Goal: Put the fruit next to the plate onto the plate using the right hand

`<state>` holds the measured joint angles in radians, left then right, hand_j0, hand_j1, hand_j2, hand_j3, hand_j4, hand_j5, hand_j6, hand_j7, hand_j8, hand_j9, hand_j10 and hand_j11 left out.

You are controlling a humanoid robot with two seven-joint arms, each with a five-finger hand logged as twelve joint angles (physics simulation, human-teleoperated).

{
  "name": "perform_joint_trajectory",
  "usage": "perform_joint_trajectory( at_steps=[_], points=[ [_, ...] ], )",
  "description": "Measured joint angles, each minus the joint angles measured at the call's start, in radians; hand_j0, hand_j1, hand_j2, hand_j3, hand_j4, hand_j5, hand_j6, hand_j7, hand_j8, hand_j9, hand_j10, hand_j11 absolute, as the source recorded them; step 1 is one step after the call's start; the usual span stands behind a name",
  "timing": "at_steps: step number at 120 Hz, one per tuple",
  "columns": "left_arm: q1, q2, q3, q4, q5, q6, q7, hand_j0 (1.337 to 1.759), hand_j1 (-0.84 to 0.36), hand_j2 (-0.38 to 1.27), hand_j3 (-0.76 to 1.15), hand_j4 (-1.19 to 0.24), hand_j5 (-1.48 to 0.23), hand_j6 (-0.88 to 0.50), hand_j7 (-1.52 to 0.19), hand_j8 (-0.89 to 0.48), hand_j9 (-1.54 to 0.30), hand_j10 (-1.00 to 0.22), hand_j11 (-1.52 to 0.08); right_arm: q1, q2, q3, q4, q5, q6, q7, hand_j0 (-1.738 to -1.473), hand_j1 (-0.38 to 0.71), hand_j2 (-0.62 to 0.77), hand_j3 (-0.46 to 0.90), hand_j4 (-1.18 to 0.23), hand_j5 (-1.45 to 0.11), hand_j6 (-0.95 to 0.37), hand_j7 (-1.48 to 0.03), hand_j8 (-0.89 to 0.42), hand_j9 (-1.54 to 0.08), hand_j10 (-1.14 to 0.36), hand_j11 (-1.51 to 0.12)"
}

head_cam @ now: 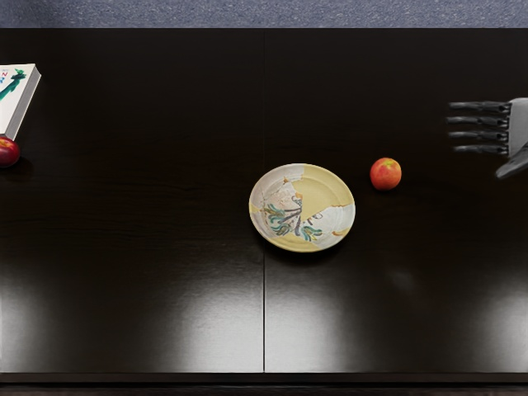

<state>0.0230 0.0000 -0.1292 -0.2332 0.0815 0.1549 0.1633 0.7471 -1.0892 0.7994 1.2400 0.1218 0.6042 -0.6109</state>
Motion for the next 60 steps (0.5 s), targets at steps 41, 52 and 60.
perform_joint_trajectory(
  at_steps=[41,52,60],
  points=[
    [0.0,0.0,0.0,0.0,0.0,0.0,0.0,1.658,0.34,0.0,0.0,-0.01,-0.01,-0.01,-0.01,-0.01,-0.01,-0.01,-0.01,0.118,0.223,-0.007,0.035,-0.464,-0.06,0.0,-1.658,-0.32,0.0,0.0,-0.03,-0.03,-0.02,-0.03,-0.02,-0.03,-0.03,-0.03],
    [0.0,0.0,0.0,0.0,0.0,0.0,0.0,1.658,0.34,0.0,0.0,-0.01,-0.01,-0.01,-0.01,-0.01,-0.01,-0.01,-0.01,0.147,0.283,-0.008,0.106,-0.719,-0.176,0.0,-1.658,-0.32,0.0,0.0,-0.03,-0.04,-0.03,-0.03,-0.03,-0.03,-0.03,-0.03],
    [0.0,0.0,0.0,0.0,0.0,0.0,0.0,1.658,0.34,0.0,0.0,-0.01,-0.01,-0.01,-0.01,-0.01,-0.01,-0.01,-0.01,0.16,0.323,-0.013,0.138,-0.857,-0.238,0.0,-1.658,-0.32,0.0,0.0,-0.03,-0.04,-0.03,-0.04,-0.03,-0.04,-0.03,-0.04]
  ],
)
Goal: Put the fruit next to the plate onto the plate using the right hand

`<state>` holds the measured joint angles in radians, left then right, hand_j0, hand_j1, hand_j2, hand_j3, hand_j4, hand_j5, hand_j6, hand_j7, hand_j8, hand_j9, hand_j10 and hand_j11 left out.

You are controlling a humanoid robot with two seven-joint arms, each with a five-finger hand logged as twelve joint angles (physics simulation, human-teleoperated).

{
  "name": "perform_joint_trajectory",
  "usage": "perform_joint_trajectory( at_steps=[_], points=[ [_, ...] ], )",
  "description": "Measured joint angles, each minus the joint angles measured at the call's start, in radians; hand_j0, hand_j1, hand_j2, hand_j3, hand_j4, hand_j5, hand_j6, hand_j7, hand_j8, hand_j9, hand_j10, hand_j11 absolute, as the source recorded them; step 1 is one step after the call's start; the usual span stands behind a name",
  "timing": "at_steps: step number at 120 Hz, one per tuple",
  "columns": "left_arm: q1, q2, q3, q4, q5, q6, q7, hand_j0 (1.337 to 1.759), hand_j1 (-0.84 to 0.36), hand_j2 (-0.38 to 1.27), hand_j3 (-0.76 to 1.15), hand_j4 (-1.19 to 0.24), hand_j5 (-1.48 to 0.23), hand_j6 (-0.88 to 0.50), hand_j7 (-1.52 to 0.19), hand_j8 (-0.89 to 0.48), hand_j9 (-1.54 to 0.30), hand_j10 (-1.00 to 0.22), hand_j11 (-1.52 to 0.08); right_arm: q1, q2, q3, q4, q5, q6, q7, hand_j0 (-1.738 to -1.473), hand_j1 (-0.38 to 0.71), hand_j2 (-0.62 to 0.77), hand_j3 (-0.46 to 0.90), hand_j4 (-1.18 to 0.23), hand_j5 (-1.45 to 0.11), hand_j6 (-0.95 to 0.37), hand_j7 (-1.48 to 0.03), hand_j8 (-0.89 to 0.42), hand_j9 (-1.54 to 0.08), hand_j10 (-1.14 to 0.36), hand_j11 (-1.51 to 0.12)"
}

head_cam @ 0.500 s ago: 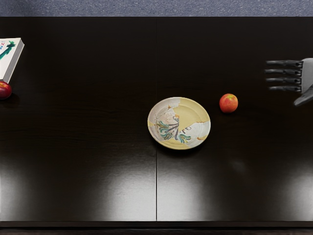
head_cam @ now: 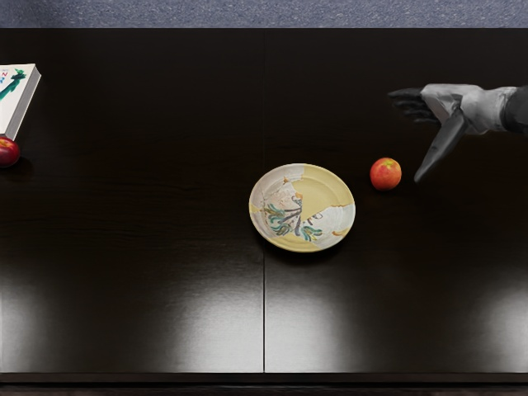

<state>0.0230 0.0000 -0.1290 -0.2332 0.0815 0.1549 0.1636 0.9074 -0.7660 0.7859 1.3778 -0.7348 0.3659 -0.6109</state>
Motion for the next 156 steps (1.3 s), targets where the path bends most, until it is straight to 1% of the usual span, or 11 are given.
perform_joint_trajectory(
  at_steps=[7,17,26,36,56,69,88,101,110,130,156],
  points=[
    [0.0,0.0,0.0,0.0,0.0,0.0,0.0,1.658,0.34,0.0,0.0,-0.01,-0.01,-0.01,-0.01,-0.01,-0.01,-0.01,-0.01,0.025,0.028,-0.045,0.015,-0.093,-0.06,0.0,-1.658,-0.32,0.0,0.0,-0.03,-0.04,-0.03,-0.04,-0.03,-0.04,-0.03,-0.04],
    [0.0,0.0,0.0,0.0,0.0,0.0,0.0,1.658,0.34,0.0,0.0,-0.01,-0.01,-0.01,-0.01,-0.01,-0.01,-0.01,-0.01,0.055,0.073,-0.125,0.021,-0.183,-0.144,0.0,-1.658,-0.32,0.0,0.0,-0.03,-0.04,-0.03,-0.04,-0.03,-0.04,-0.03,-0.04],
    [0.0,0.0,0.0,0.0,0.0,0.0,0.0,1.658,0.34,0.0,0.0,-0.01,-0.01,-0.01,-0.01,-0.01,-0.01,-0.01,-0.01,0.066,0.133,-0.177,0.008,-0.235,-0.189,0.0,-1.658,-0.31,0.0,0.0,-0.03,-0.04,-0.03,-0.04,-0.03,-0.04,-0.03,-0.04],
    [0.0,0.0,0.0,0.0,0.0,0.0,-0.001,1.658,0.34,0.0,0.0,-0.01,-0.01,-0.01,-0.01,-0.01,-0.01,-0.01,-0.01,0.07,0.176,-0.256,-0.01,-0.294,-0.289,0.0,-1.658,-0.31,-0.01,0.0,-0.04,-0.05,-0.04,-0.05,-0.04,-0.05,-0.04,-0.05],
    [0.0,0.0,0.0,0.0,0.0,0.0,0.0,1.658,0.34,0.0,0.0,-0.01,-0.01,-0.01,-0.01,-0.01,-0.01,-0.01,-0.01,0.078,0.183,-0.359,-0.018,-0.336,-0.427,0.0,-1.658,-0.29,-0.01,0.0,-0.05,-0.06,-0.05,-0.06,-0.05,-0.06,-0.05,-0.06],
    [0.0,0.0,0.0,0.0,0.0,0.0,0.0,1.658,0.34,0.0,0.0,-0.01,-0.01,-0.01,-0.01,-0.01,-0.01,-0.01,-0.01,0.081,0.183,-0.394,-0.025,-0.353,-0.487,0.0,-1.658,-0.29,-0.01,0.0,-0.05,-0.07,-0.06,-0.07,-0.05,-0.07,-0.05,-0.07],
    [-0.002,0.0,0.0,0.0,0.0,0.0,-0.001,1.658,0.34,0.0,0.0,-0.01,-0.01,-0.01,-0.01,-0.01,-0.01,-0.01,-0.01,0.073,0.241,-0.411,-0.088,-0.36,-0.517,0.0,-1.658,-0.28,-0.01,0.0,-0.07,-0.08,-0.07,-0.08,-0.07,-0.08,-0.06,-0.08],
    [-0.001,0.0,0.0,0.0,0.0,0.0,-0.001,1.658,0.34,0.0,0.0,-0.01,-0.01,-0.01,-0.01,-0.01,-0.01,-0.01,-0.01,0.06,0.266,-0.414,-0.127,-0.361,-0.525,0.0,-1.658,-0.23,-0.02,0.0,-0.11,-0.13,-0.11,-0.13,-0.11,-0.13,-0.11,-0.13],
    [-0.001,0.0,0.0,0.0,0.0,0.0,0.0,1.658,0.34,0.0,0.0,-0.01,-0.01,-0.01,-0.01,-0.01,-0.01,-0.01,-0.01,0.05,0.274,-0.415,-0.138,-0.361,-0.527,0.0,-1.658,-0.16,-0.03,0.0,-0.16,-0.2,-0.16,-0.2,-0.16,-0.2,-0.16,-0.2],
    [-0.001,0.0,0.0,0.0,0.0,0.0,0.0,1.658,0.34,0.0,0.0,-0.01,-0.01,-0.01,-0.01,-0.01,-0.01,-0.01,-0.01,0.037,0.28,-0.451,-0.146,-0.363,-0.579,0.0,-1.658,-0.04,-0.05,0.0,-0.26,-0.34,-0.26,-0.34,-0.26,-0.34,-0.26,-0.34],
    [0.0,0.0,0.0,0.0,0.0,0.0,0.0,1.658,0.34,0.0,0.0,-0.01,-0.01,-0.01,-0.01,-0.01,-0.01,-0.01,-0.01,0.032,0.281,-0.462,-0.148,-0.361,-0.593,0.0,-1.658,0.12,-0.08,0.0,-0.39,-0.51,-0.39,-0.51,-0.39,-0.51,-0.39,-0.51]
  ],
)
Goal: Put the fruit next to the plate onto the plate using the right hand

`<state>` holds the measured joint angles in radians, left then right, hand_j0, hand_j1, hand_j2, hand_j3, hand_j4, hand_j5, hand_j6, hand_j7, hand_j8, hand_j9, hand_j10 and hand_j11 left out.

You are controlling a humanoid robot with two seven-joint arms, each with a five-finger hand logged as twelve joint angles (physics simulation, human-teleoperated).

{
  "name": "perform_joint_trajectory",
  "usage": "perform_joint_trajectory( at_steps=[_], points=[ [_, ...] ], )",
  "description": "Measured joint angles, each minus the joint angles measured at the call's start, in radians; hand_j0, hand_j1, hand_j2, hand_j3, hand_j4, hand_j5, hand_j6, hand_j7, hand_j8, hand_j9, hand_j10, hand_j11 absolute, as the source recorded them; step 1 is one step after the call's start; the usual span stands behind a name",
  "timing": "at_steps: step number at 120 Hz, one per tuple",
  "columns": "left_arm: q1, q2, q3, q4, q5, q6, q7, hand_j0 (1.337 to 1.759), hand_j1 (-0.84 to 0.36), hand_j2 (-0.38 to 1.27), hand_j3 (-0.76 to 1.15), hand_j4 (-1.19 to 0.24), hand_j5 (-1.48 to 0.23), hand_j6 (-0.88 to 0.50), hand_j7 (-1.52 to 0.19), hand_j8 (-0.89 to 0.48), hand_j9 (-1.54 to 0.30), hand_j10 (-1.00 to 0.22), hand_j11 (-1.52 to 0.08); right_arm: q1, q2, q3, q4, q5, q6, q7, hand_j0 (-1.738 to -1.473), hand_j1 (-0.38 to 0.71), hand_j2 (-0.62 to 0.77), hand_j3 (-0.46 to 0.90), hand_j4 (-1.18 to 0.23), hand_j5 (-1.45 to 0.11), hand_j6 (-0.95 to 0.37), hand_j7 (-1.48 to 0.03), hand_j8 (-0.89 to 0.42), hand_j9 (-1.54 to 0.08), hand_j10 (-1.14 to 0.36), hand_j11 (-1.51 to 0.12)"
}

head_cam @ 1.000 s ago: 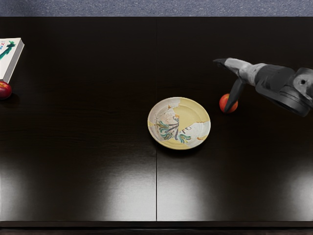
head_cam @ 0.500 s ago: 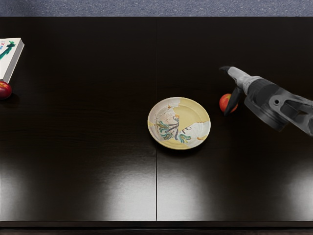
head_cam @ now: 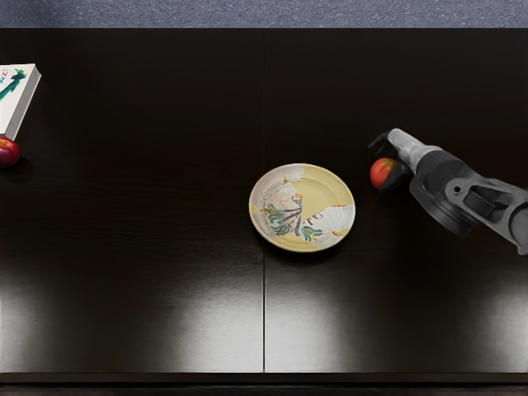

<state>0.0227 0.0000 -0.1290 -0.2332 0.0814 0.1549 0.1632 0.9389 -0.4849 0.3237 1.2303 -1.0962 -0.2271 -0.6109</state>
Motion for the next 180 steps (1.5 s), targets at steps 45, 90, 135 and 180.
perform_joint_trajectory(
  at_steps=[45,90,135,180],
  points=[
    [-0.001,0.0,0.0,0.0,0.0,0.0,0.0,1.658,0.34,0.0,0.0,-0.01,-0.01,-0.01,-0.01,-0.01,-0.01,-0.01,-0.01,-0.013,0.013,0.006,-0.001,-0.003,-0.004,-0.002,-1.654,0.25,0.0,0.0,-0.59,-0.64,-0.49,-0.7,-0.38,-0.67,-0.44,-0.69],
    [0.0,0.0,0.0,0.0,0.0,0.0,0.0,1.658,0.34,0.0,0.0,-0.01,-0.01,-0.01,-0.01,-0.01,-0.01,-0.01,-0.01,-0.009,-0.021,0.145,0.038,0.018,0.011,0.0,-1.657,0.23,0.13,0.0,-0.57,-0.73,-0.56,-0.73,-0.42,-0.73,-0.49,-0.73],
    [-0.001,0.0,0.0,0.0,0.0,0.0,0.0,1.658,0.34,0.0,0.0,-0.01,-0.01,-0.01,-0.01,-0.01,-0.01,-0.01,-0.01,-0.039,-0.035,0.192,0.268,0.028,0.017,0.0,-1.658,0.24,0.17,0.0,-0.55,-0.73,-0.56,-0.72,-0.44,-0.71,-0.51,-0.71],
    [-0.001,0.0,0.0,0.0,0.0,0.0,0.0,1.658,0.34,0.0,0.0,-0.01,-0.01,-0.01,-0.01,-0.01,-0.01,-0.01,-0.01,-0.125,0.022,0.183,0.363,0.029,0.029,0.0,-1.658,0.23,0.23,0.0,-0.54,-0.73,-0.55,-0.72,-0.46,-0.71,-0.51,-0.71]
  ],
)
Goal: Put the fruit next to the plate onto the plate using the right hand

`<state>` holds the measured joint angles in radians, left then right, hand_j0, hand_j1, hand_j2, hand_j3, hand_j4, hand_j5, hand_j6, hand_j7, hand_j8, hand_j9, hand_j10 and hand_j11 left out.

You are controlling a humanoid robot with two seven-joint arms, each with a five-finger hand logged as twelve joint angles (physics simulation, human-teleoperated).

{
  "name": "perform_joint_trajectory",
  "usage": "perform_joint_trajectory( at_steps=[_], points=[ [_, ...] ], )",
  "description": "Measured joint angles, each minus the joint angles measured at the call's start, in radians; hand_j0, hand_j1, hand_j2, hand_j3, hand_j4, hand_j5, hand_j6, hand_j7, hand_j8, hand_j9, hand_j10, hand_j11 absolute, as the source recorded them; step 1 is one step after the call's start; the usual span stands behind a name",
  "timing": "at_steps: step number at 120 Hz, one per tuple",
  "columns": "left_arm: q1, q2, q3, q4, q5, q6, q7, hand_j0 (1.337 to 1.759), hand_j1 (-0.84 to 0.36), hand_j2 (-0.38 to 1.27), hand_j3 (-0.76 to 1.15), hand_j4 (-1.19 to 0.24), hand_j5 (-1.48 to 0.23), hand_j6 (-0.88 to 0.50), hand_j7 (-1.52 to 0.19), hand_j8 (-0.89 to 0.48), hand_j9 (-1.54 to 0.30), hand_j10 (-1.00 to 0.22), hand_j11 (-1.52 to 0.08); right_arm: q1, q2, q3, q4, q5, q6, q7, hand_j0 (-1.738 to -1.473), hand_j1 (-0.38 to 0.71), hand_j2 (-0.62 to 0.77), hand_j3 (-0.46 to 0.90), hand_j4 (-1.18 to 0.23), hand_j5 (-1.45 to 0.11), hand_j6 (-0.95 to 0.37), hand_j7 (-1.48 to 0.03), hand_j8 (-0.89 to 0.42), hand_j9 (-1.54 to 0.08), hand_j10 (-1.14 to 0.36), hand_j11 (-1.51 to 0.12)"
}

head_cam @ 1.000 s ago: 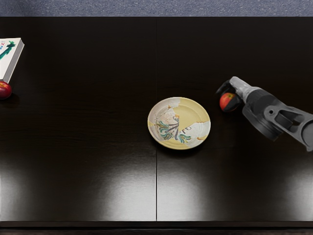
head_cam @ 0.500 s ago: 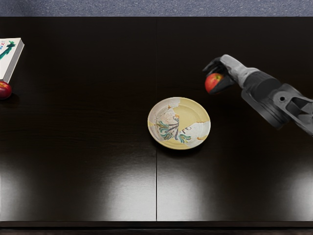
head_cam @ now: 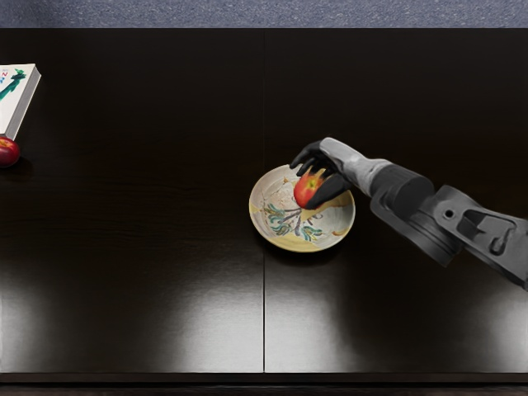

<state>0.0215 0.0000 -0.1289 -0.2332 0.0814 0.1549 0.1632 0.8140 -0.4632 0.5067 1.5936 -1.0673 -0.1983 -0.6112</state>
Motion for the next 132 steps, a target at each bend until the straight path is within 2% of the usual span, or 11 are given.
perform_joint_trajectory(
  at_steps=[15,22,34,46,57,66,80,98,132],
  points=[
    [0.0,0.0,0.0,0.0,0.0,0.0,0.0,1.658,0.34,0.0,0.0,-0.01,-0.01,-0.01,-0.01,-0.01,-0.01,-0.01,-0.01,-0.001,0.003,0.014,0.006,-0.003,-0.002,0.0,-1.658,0.0,0.12,0.0,-0.32,-0.43,-0.33,-0.43,-0.28,-0.42,-0.31,-0.42],
    [0.0,0.0,0.0,0.0,0.0,0.0,0.0,1.658,0.34,0.0,0.0,-0.01,-0.01,-0.01,-0.01,-0.01,-0.01,-0.01,-0.01,-0.005,0.0,0.065,0.007,0.008,0.035,0.0,-1.658,-0.08,0.09,0.0,-0.25,-0.34,-0.25,-0.33,-0.22,-0.33,-0.24,-0.33],
    [0.0,0.0,0.0,0.0,0.0,0.0,0.0,1.658,0.34,0.0,0.0,-0.01,-0.01,-0.01,-0.01,-0.01,-0.01,-0.01,-0.01,-0.021,-0.008,0.189,0.008,0.12,0.183,0.0,-1.658,-0.17,0.05,0.0,-0.16,-0.22,-0.17,-0.22,-0.14,-0.21,-0.16,-0.21],
    [0.0,0.0,0.0,0.0,0.0,0.0,0.0,1.658,0.34,0.0,0.0,-0.01,-0.01,-0.01,-0.01,-0.01,-0.01,-0.01,-0.01,-0.05,-0.009,0.337,0.009,0.283,0.4,0.0,-1.658,-0.23,0.03,0.0,-0.11,-0.15,-0.11,-0.15,-0.1,-0.15,-0.11,-0.15],
    [0.0,0.0,0.0,0.0,0.0,0.0,0.0,1.658,0.34,0.0,0.0,-0.01,-0.01,-0.01,-0.01,-0.01,-0.01,-0.01,-0.01,-0.132,-0.005,0.501,0.008,0.421,0.616,0.0,-1.658,-0.26,0.02,0.0,-0.08,-0.11,-0.08,-0.11,-0.07,-0.11,-0.08,-0.11],
    [0.0,0.0,0.0,0.0,0.0,0.0,0.0,1.658,0.34,0.0,0.0,-0.01,-0.01,-0.01,-0.01,-0.01,-0.01,-0.01,-0.01,-0.228,-0.004,0.637,0.004,0.504,0.715,0.0,-1.658,-0.28,0.01,0.0,-0.07,-0.09,-0.07,-0.09,-0.06,-0.09,-0.06,-0.09],
    [0.0,0.0,0.0,0.0,0.0,0.0,0.0,1.658,0.34,0.0,0.0,-0.01,-0.01,-0.01,-0.01,-0.01,-0.01,-0.01,-0.01,-0.405,-0.005,0.867,-0.022,0.657,0.779,0.0,-1.658,-0.29,0.0,0.0,-0.05,-0.07,-0.05,-0.07,-0.05,-0.07,-0.05,-0.07],
    [0.001,0.0,0.0,0.0,0.0,0.0,0.0,1.658,0.34,0.0,0.0,-0.01,-0.01,-0.01,-0.01,-0.01,-0.01,-0.01,-0.01,-0.604,-0.011,1.077,-0.088,0.805,0.802,0.0,-1.658,-0.3,0.0,0.0,-0.04,-0.05,-0.04,-0.05,-0.04,-0.05,-0.04,-0.05],
    [0.002,0.0,0.0,0.0,-0.001,0.0,0.0,1.658,0.34,0.0,0.0,-0.01,-0.01,-0.01,-0.01,-0.01,-0.01,-0.01,-0.01,-0.737,-0.013,1.246,-0.132,0.863,0.809,0.0,-1.658,-0.31,0.0,0.0,-0.03,-0.04,-0.03,-0.04,-0.03,-0.04,-0.03,-0.04]
  ],
)
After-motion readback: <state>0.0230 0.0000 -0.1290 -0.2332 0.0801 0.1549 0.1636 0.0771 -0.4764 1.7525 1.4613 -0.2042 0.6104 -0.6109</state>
